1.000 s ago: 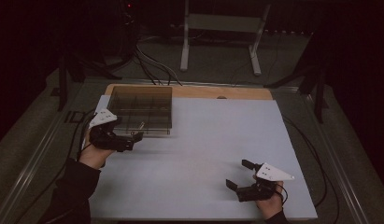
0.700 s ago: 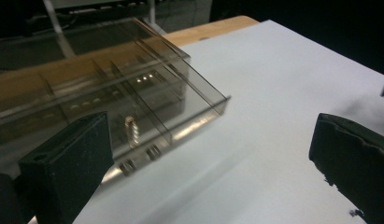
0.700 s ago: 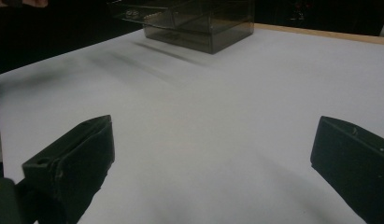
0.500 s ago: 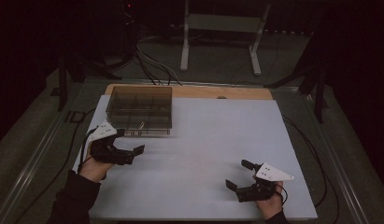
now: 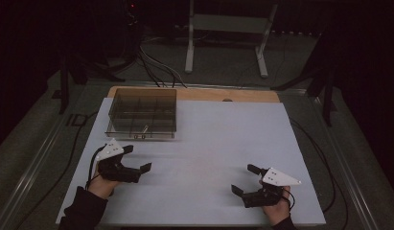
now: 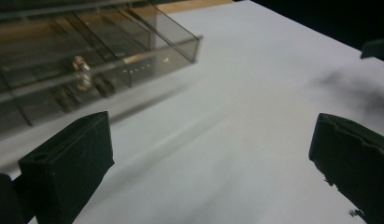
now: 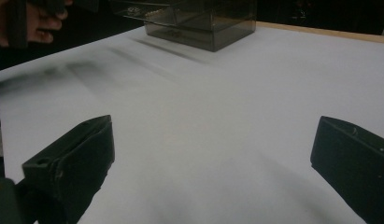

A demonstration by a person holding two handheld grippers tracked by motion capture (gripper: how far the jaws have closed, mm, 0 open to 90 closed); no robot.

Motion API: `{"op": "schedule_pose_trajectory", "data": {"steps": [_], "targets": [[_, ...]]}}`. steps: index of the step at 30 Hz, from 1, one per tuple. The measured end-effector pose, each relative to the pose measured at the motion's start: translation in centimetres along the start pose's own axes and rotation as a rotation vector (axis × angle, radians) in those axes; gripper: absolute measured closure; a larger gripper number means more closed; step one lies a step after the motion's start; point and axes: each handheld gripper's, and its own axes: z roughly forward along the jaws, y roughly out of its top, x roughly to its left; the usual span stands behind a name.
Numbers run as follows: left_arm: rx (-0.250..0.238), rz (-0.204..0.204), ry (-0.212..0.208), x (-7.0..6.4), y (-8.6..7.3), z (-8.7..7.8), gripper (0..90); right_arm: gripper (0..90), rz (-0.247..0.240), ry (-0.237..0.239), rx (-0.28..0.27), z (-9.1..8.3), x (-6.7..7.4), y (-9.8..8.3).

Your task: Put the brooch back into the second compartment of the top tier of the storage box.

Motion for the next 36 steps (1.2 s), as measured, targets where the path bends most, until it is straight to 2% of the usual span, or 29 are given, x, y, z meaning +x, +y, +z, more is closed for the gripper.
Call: {"op": "schedule_pose_trajectory", "data": {"steps": [4,8,10,13,17,19,22,27,33,36], "targets": [[0.019,0.008,-0.024,-0.1,-1.5,0.5,0.7,0.0,-0.002,-0.001,0.001,0.1,0.0,0.0],[0.026,0.039,-0.036,-0.3,-2.5,0.5,0.7,0.0,-0.002,-0.001,0.006,0.1,0.1,0.0],[0.031,0.035,-0.048,-0.3,-2.9,0.4,0.8,0.0,-0.004,0.000,0.006,0.1,0.1,0.0],[0.045,0.043,-0.041,-0.4,-3.7,0.3,0.7,0.0,-0.006,-0.001,0.005,0.0,0.1,0.0],[0.048,0.031,-0.033,-0.7,-4.6,-0.1,0.7,0.0,-0.004,0.001,0.005,0.0,0.0,0.0],[0.044,0.047,-0.016,-0.9,-4.9,-0.4,0.8,0.0,-0.006,0.001,0.004,0.0,0.1,0.0],[0.035,0.043,0.013,-1.1,-5.4,-0.7,0.8,0.0,-0.004,0.004,0.004,0.0,0.0,0.0],[0.056,0.052,0.022,-1.4,-6.1,-1.2,0.8,0.0,-0.004,0.005,0.005,0.0,0.1,0.0],[0.053,0.048,0.034,-1.4,-6.7,-2.4,0.8,0.0,0.000,0.007,0.005,0.1,0.0,0.0],[0.054,0.059,0.057,-1.4,-7.1,-3.1,0.8,0.0,0.000,0.010,0.008,0.1,0.0,0.0]]}}
